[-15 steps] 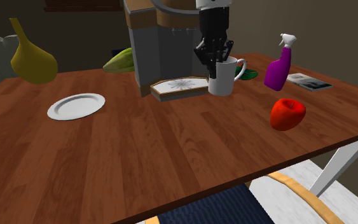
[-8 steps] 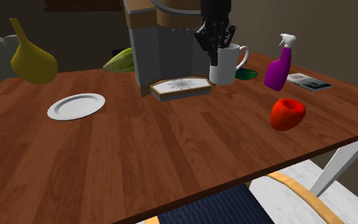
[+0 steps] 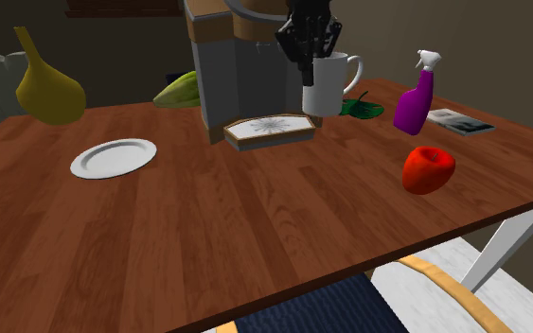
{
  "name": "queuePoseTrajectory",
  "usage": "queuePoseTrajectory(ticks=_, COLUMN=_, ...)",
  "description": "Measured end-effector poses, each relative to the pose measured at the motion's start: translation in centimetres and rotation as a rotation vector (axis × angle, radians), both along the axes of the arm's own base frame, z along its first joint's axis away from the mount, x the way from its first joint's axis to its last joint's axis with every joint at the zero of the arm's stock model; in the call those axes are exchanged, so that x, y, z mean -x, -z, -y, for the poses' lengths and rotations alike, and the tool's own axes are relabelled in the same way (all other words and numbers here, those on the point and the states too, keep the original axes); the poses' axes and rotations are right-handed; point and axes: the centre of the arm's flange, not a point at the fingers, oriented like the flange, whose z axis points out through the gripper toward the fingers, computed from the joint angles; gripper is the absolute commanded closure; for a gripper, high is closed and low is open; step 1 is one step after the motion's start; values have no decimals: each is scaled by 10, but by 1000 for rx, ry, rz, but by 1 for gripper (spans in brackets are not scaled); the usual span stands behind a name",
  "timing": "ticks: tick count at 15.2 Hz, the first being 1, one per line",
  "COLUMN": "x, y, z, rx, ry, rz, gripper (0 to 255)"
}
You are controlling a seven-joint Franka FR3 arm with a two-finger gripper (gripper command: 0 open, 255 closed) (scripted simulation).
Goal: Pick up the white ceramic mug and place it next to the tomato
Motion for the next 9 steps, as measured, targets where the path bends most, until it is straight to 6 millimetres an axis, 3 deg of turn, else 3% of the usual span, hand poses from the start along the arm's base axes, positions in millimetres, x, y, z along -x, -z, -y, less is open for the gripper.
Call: queuePoseTrajectory(ticks=9, x=13, y=0, z=-114, rx=-1, ry=-1, rz=0, gripper=255)
